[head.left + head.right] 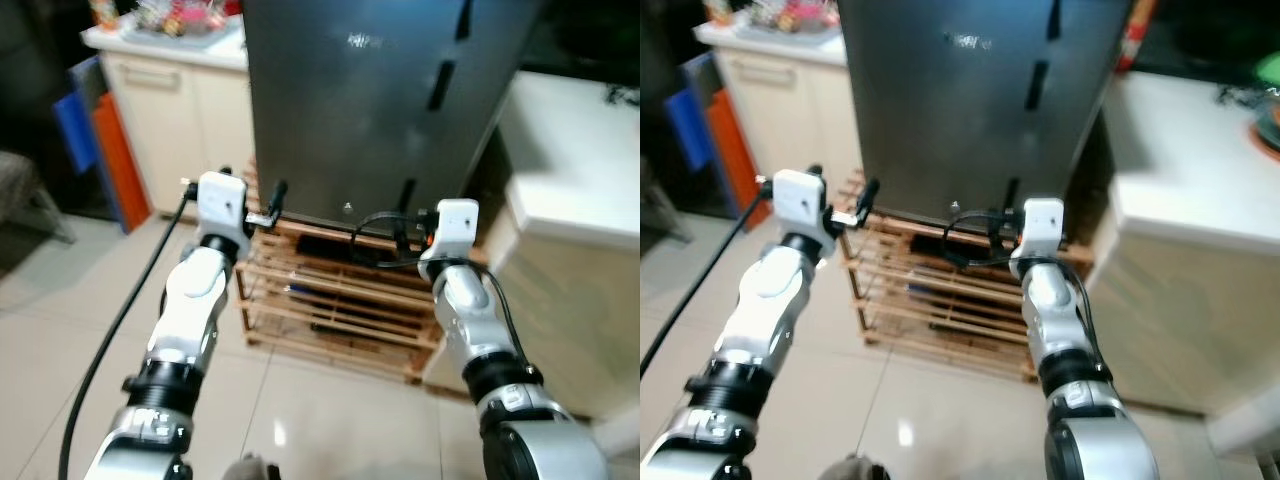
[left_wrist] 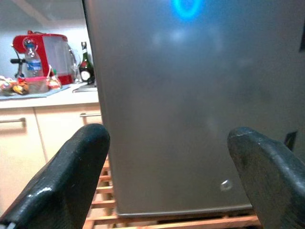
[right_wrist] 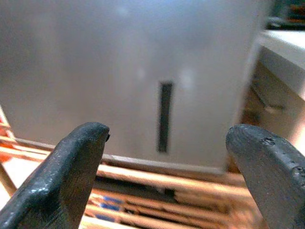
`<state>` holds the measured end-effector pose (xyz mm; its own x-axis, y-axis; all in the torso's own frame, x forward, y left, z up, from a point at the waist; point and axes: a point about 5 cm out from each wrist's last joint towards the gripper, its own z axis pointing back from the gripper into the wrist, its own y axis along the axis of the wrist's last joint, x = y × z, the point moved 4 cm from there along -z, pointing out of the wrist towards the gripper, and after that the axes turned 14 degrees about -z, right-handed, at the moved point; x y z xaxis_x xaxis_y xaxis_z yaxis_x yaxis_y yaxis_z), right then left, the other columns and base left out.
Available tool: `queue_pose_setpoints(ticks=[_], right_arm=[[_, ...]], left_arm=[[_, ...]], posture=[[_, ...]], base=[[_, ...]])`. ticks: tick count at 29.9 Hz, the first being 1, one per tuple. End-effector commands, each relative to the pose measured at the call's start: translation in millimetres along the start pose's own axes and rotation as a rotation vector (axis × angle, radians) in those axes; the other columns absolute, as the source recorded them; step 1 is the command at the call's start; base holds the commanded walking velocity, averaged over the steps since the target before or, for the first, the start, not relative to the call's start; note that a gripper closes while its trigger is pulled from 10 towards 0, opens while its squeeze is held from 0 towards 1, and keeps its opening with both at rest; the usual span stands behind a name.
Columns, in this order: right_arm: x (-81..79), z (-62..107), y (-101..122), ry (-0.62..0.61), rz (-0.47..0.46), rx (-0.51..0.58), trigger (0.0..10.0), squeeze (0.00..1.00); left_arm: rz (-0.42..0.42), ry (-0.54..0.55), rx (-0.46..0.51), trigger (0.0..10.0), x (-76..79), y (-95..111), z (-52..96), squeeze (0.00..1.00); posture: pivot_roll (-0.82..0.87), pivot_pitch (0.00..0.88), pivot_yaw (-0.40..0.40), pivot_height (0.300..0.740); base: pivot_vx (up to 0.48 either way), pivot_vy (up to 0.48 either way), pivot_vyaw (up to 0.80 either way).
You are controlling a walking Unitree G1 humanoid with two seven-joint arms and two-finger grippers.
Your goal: Restocking fridge
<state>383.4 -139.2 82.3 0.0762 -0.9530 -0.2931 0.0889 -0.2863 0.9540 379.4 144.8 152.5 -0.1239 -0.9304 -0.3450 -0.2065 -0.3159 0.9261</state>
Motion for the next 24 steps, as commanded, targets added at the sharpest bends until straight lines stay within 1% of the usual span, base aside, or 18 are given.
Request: queue_pose_setpoints(ticks=[1, 5, 8, 10, 11, 13, 15, 16, 17, 19, 21, 22, 23, 24], right_arm=[[3.5, -2.5, 10, -0.011, 0.007, 0.026, 10.0, 0.0], [4.3, -2.4, 10, -0.014, 0.01, 0.025, 10.0, 0.0], [3.1, -2.6, 9, -0.015, 0.009, 0.024, 10.0, 0.0], [2.4, -2.5, 9, -0.016, 0.001, 0.029, 10.0, 0.0], [1.5, -2.5, 9, -0.014, 0.001, 0.03, 10.0, 0.0], [-1.0, -2.8, 9, -0.005, 0.003, 0.034, 10.0, 0.0], [-2.0, -2.8, 9, -0.002, 0.003, 0.035, 10.0, 0.0], [-3.3, -2.7, 10, 0.005, 0.005, 0.038, 10.0, 0.0], [-3.3, -2.7, 10, 0.005, 0.005, 0.038, 10.0, 0.0], [-3.3, -2.3, 10, 0.009, 0.006, 0.04, 10.0, 0.0], [-0.7, -0.9, 11, 0.01, 0.007, 0.046, 10.0, 0.0], [3.6, 0.4, 13, 0.004, 0.011, 0.053, 10.0, 0.0], [3.6, 0.4, 13, 0.004, 0.011, 0.053, 10.0, 0.0], [13.3, 3.3, 15, -0.013, 0.023, 0.063, 10.0, 0.0]], left_arm=[[0.033, -0.022, -0.015, 10.0, 4.6, -1, -1.9, 0.0], [0.047, -0.037, -0.016, 10.0, 8.8, -2, -0.3, 0.0], [0.054, -0.032, -0.027, 10.0, 8.7, -5, 1.1, 0.0], [0.049, -0.021, -0.04, 10.0, 6.8, -8, 1.8, 0.0], [0.042, -0.011, -0.048, 10.0, 5.3, -9, 2.1, 0.0], [-0.011, 0.016, -0.067, 10.0, 1.8, -12, 2.4, 0.0], [-0.013, 0.017, -0.071, 10.0, 2.0, -13, 2.5, 0.0], [0.005, 0.005, -0.047, 10.0, 5.6, -9, 3.2, 0.0], [0.005, 0.005, -0.047, 10.0, 5.6, -9, 3.2, 0.0], [0.043, -0.003, -0.031, 10.0, 9.0, -6, 3.7, 0.0], [0.084, -0.004, -0.034, 10.0, 13.4, -6, 3.8, 0.0], [0.092, -0.007, -0.039, 10.0, 17.1, -6, 4.0, 0.0], [0.092, -0.007, -0.039, 10.0, 17.1, -6, 4.0, 0.0], [0.109, -0.019, -0.044, 10.0, 25.3, -5, 3.8, 0.0]], posture=[[0.01, 0.0, -0.012, 0.74], [0.01, 0.0, -0.013, 0.74], [0.01, 0.0, -0.013, 0.74], [0.01, 0.0, -0.013, 0.74], [0.02, 0.0, -0.014, 0.74], [0.02, 0.0, -0.018, 0.74], [0.02, 0.0, -0.019, 0.74], [0.02, 0.0, -0.023, 0.74], [0.02, 0.0, -0.023, 0.74], [0.02, 0.0, -0.025, 0.74], [0.02, 0.0, -0.028, 0.74], [0.02, 0.0, -0.025, 0.74], [0.02, 0.0, -0.025, 0.74], [0.02, 0.0, -0.02, 0.74]], base=[[0.0, 0.48, -0.8], [0.0, 0.48, -0.8], [0.0, 0.48, -0.8], [0.0, 0.48, -0.47], [0.0, 0.48, 0.0], [0.0, 0.388, 0.0], [0.0, 0.148, 0.0], [0.0, 0.0, 0.0], [0.0, 0.0, 0.0], [0.0, 0.0, 0.0], [0.0, 0.48, 0.0], [0.0, 0.48, 0.0], [0.0, 0.48, 0.0], [0.0, 0.48, 0.0]])
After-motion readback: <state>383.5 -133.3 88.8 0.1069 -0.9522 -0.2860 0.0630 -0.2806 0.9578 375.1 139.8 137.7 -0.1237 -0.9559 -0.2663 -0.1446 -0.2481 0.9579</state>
